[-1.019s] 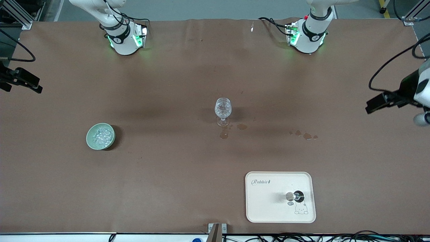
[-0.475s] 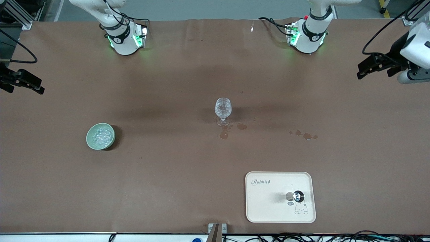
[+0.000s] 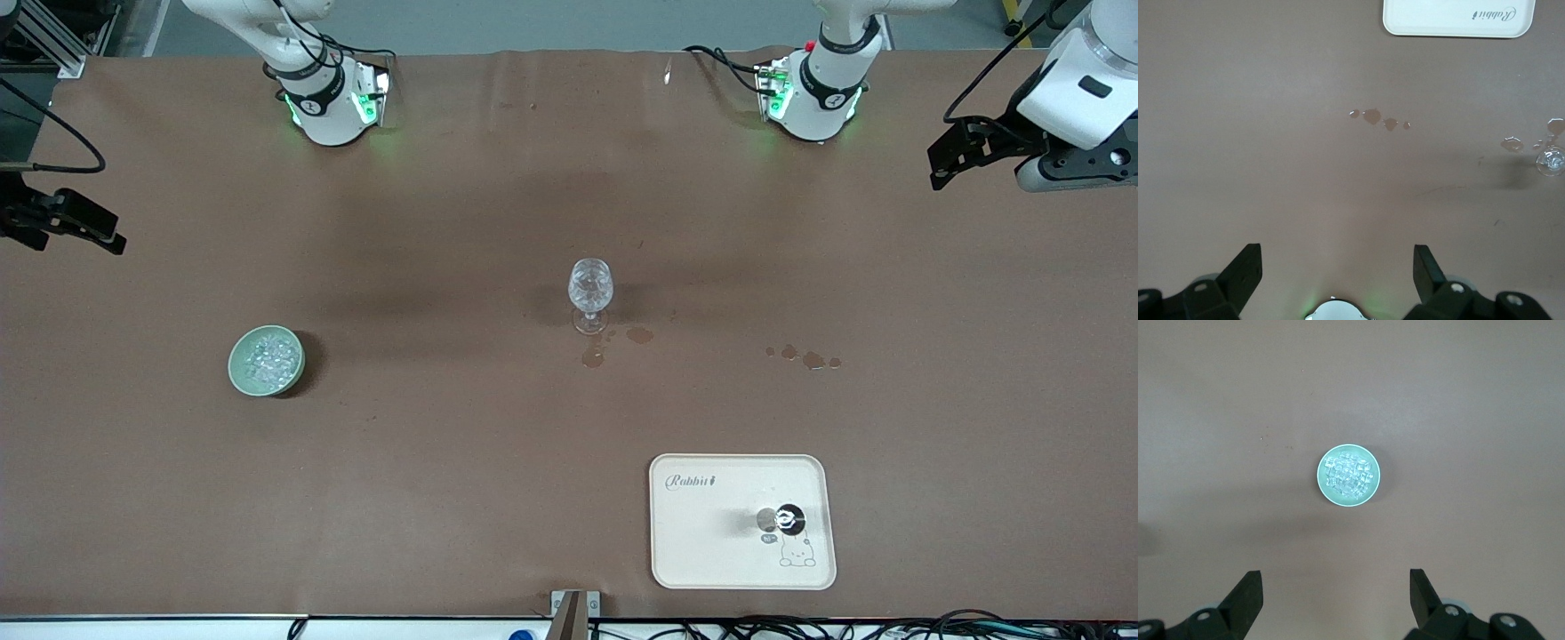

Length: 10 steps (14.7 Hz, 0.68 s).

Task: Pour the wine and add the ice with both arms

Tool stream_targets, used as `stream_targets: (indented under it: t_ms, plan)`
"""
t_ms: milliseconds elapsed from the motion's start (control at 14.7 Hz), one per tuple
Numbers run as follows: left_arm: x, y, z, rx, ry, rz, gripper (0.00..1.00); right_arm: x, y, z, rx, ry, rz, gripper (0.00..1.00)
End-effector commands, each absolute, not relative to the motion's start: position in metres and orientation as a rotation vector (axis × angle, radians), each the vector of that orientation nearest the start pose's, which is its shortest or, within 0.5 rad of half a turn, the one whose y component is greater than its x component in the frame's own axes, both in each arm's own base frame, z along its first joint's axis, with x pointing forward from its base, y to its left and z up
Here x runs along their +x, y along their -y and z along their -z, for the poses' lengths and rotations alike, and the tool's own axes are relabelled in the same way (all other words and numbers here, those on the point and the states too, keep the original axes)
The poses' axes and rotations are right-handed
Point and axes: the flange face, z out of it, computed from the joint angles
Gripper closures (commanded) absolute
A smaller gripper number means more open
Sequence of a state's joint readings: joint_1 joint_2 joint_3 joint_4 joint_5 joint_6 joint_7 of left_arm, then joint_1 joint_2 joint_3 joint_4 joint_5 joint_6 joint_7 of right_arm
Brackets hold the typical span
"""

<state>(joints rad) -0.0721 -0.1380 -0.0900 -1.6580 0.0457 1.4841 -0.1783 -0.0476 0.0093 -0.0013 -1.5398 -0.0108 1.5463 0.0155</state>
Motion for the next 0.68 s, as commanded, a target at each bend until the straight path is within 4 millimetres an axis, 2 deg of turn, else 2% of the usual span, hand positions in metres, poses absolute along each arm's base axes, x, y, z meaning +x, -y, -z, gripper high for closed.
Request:
stream_targets:
  t_ms: [0,204,611]
  plan:
    - [0.4987,0.0701,-0.6573,-3.067,0.055,-0.002,0.00,0.5560,0.0270,-0.6311,-3.137,-0.108,0.000,0.03]
    - [0.5051,0.0674,-0.6590,-3.070,0.062,0.000,0.00,0.5557,0.0270,-0.6308,-3.137,-0.108,-0.005,0.01]
    - [0.5055,0.0720,-0.6566,-3.081,0.042,-0.010,0.00,0.5597,0.0332,-0.6280,-3.136,-0.125,0.002,0.00]
